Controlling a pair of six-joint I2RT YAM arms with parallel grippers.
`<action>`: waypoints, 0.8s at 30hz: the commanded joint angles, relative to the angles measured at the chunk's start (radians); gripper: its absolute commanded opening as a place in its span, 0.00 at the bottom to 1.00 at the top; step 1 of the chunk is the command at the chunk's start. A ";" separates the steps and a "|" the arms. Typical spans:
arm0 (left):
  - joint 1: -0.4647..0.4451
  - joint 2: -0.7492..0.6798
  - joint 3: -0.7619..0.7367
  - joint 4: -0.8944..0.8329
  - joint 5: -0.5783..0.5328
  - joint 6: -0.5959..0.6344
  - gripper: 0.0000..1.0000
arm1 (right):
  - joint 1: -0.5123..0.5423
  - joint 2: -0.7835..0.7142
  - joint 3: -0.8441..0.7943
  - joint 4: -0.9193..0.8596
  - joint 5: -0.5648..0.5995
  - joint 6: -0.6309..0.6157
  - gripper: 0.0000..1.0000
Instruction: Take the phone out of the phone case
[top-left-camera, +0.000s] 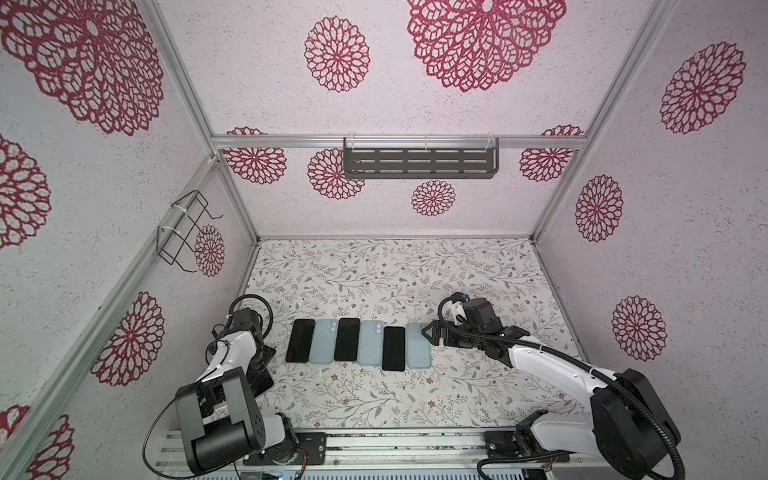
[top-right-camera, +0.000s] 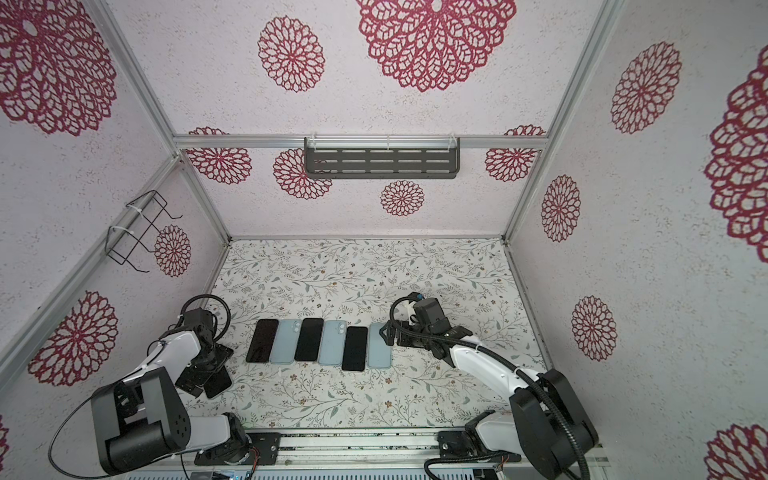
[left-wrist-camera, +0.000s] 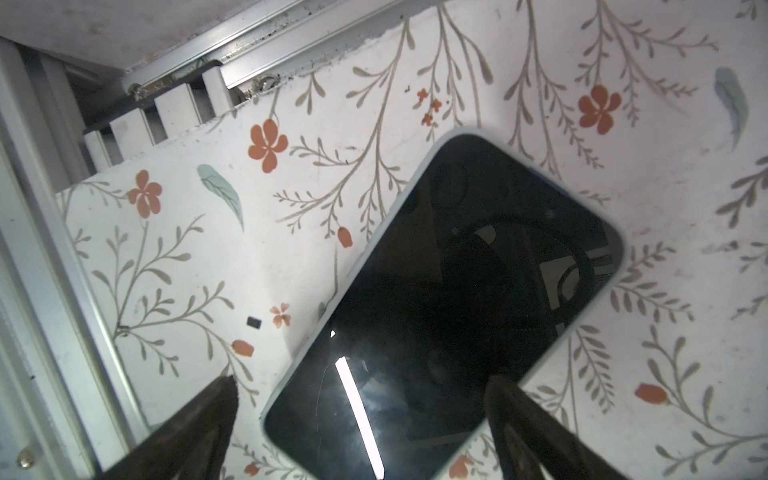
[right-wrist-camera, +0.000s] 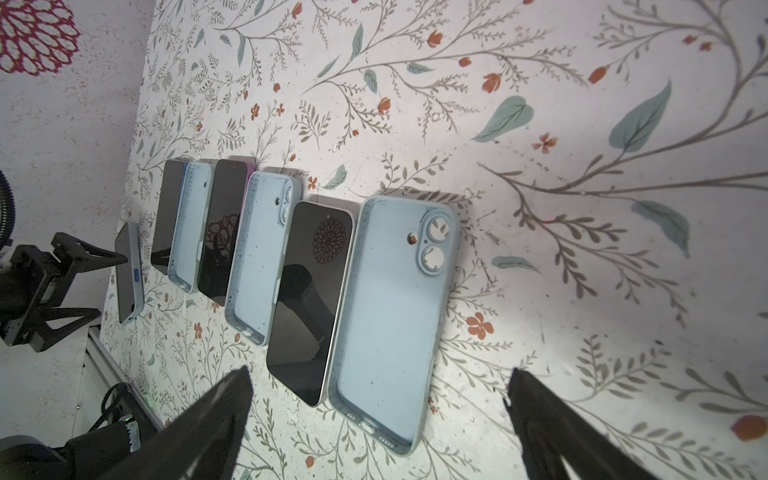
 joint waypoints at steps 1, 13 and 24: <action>0.010 0.015 -0.008 0.036 0.029 0.019 0.97 | 0.002 -0.029 0.025 -0.004 -0.007 -0.020 0.99; 0.068 -0.025 -0.073 0.152 0.183 0.063 0.97 | 0.003 -0.038 0.028 0.004 -0.010 -0.013 0.99; 0.096 -0.039 -0.115 0.216 0.285 0.067 0.97 | 0.002 -0.030 0.045 0.016 -0.022 0.004 0.99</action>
